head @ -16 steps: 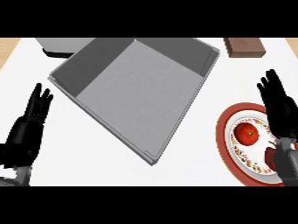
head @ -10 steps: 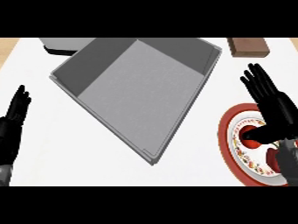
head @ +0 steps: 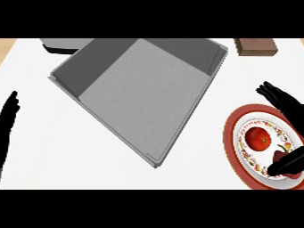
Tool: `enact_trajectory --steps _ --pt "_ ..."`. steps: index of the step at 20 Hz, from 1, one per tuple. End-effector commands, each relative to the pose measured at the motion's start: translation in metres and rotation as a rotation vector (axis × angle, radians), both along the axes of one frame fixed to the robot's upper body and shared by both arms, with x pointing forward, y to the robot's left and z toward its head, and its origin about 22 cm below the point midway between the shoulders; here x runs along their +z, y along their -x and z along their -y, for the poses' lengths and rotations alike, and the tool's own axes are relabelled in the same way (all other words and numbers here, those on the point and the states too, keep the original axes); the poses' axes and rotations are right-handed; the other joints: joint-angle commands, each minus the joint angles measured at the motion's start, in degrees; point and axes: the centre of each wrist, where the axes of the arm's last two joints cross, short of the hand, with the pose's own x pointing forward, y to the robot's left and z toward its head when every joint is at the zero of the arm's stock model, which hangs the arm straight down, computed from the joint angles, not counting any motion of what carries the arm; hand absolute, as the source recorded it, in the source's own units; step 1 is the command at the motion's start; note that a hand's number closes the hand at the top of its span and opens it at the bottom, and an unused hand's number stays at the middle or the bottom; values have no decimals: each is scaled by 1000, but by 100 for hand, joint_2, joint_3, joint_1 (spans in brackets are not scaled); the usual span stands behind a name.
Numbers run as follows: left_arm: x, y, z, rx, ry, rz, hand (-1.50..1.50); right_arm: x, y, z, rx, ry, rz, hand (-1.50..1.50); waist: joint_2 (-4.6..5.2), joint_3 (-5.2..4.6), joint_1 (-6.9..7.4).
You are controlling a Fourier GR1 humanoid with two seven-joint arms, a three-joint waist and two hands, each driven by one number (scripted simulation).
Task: Pick the tomato from the plate and place it in the cardboard box
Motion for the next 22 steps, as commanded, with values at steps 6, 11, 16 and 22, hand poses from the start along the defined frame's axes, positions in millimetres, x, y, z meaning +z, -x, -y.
enact_trajectory --steps 6,11,16,22 --pt "7 -12 -11 8 -35 -28 0 12 -1 63 115 145 247 -150 -3 -16 94" --pt "4 -19 -4 -13 -41 -25 0 33 -11 74 174 492 327 -150 -8 -33 177" --pt "-10 -21 0 -11 -30 -49 0 12 -19 61 252 728 352 -150 -21 -51 171" --pt "-6 -16 -3 2 -50 -47 0 27 -54 45 303 887 319 -150 -86 -60 112"
